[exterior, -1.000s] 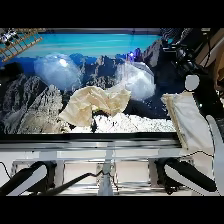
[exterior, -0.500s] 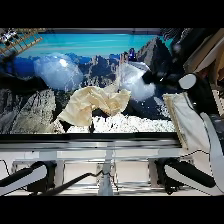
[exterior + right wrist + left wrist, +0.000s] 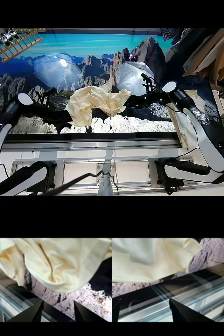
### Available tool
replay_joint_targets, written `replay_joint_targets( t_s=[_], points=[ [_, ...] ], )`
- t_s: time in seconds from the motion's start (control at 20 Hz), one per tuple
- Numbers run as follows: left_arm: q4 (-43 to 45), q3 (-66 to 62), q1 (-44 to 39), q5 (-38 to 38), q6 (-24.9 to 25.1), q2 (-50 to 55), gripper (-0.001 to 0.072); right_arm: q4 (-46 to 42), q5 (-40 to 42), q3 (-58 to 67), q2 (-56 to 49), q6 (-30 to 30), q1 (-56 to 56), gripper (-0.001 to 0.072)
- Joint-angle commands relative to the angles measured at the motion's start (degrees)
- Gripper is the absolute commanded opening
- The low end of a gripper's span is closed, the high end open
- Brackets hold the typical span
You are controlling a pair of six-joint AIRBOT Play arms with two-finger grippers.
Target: Fold the clothes and pants, and hang the long-sleeved shirts on hangers.
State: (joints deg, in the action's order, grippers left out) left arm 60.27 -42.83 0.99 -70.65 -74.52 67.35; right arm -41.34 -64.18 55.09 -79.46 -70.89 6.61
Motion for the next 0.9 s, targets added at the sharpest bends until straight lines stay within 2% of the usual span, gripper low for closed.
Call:
replay_joint_targets(
  t_s=[0.0,0.25,0.4,0.5,0.55,0.6,0.65,0.7,0.75,0.8,0.85],
  points=[
    [-1.2,4.3,-0.6,3.0,0.4,-0.6,0.0629,-3.7,4.0,-0.2,-1.9,-5.7,0.2,0.0444],
    [-1.2,4.5,-0.7,7.4,0.4,-0.5,0.0628,-5.0,12.3,-0.2,-2.6,-6.4,0.3,0.0443],
    [-1.6,4.5,-0.7,7.6,0.4,2.2,0.0628,-4.1,15.8,-0.2,-4.0,-6.2,0.3,0.0439],
    [-3.5,4.5,-0.7,8.7,0.4,4.5,0.0625,-0.5,17.2,-0.2,-5.4,-2.4,0.3,0.0392],
    [-4.5,4.5,-1.0,10.2,0.4,5.5,0.0578,1.8,18.1,-0.2,-5.9,0.2,0.5,0.0377],
    [-6.1,4.5,-1.5,11.8,0.4,6.4,0.0475,4.0,19.0,-0.2,-6.3,2.1,0.8,0.0369],
    [-8.4,4.5,-2.0,13.5,0.4,7.4,0.0371,5.2,19.9,-0.2,-6.8,2.7,1.4,0.0322],
    [-10.7,4.4,-2.5,14.6,0.4,8.4,0.0301,5.2,20.6,-0.2,-7.4,2.7,2.3,0.0219],
    [-12.6,4.4,-2.9,15.1,0.6,9.4,0.0135,5.1,20.9,-0.2,-8.0,2.7,2.9,0.0065],
    [-14.1,4.4,-3.1,15.0,3.0,9.9,0.0006,5.1,20.9,-0.2,-8.0,3.0,3.2,0.0013],
    [-16.1,4.2,-2.9,13.7,5.6,9.7,0.0006,5.0,20.0,0.2,-7.3,3.6,3.3,0.0012]
  ],
)
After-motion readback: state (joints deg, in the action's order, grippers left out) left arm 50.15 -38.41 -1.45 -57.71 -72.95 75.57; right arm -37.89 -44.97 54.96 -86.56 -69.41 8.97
